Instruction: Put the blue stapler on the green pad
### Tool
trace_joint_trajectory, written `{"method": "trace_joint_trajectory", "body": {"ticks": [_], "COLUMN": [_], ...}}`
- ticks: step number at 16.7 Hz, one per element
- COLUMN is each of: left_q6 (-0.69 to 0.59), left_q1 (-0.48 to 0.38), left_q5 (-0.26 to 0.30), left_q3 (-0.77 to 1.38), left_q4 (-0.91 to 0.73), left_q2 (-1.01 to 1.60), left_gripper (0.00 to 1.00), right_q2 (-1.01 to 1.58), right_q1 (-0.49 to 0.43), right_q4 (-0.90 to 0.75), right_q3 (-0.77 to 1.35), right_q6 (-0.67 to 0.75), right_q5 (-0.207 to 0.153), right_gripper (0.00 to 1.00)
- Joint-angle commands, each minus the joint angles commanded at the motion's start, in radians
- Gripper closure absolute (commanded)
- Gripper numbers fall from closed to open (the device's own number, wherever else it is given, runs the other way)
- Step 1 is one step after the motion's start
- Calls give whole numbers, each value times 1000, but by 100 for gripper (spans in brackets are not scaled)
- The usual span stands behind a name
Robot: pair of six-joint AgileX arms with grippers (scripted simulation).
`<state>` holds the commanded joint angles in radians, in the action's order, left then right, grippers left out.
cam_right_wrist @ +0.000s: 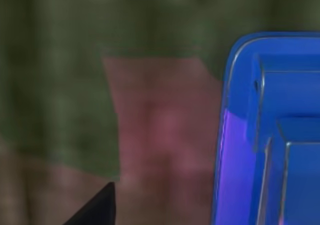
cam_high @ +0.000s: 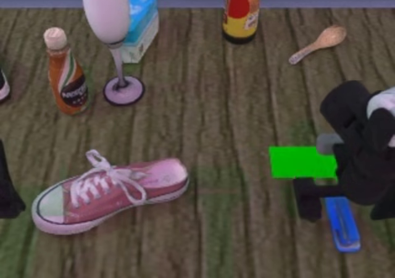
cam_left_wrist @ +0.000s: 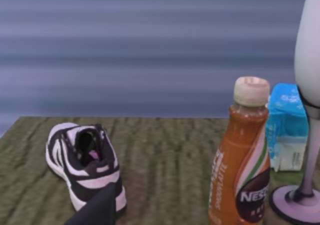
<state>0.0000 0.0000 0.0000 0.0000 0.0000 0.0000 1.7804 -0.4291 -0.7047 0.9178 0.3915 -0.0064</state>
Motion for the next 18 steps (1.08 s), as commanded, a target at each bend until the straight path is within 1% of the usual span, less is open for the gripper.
{"method": "trace_joint_trajectory", "body": {"ticks": [4, 17, 18], "left_q6": [0, 0, 0], "left_q1": [0, 0, 0], "left_q5": [0, 0, 0], "left_q3": [0, 0, 0], "left_q4": [0, 0, 0], "left_q2": [0, 0, 0], "left_gripper": [0, 0, 0], "right_q2": [4, 4, 4], "right_q1": [0, 0, 0], "right_q4": [9, 9, 9], "right_q3": [-6, -6, -6], "right_q6": [0, 0, 0], "right_q5": [0, 0, 0], "right_gripper": [0, 98, 100]}}
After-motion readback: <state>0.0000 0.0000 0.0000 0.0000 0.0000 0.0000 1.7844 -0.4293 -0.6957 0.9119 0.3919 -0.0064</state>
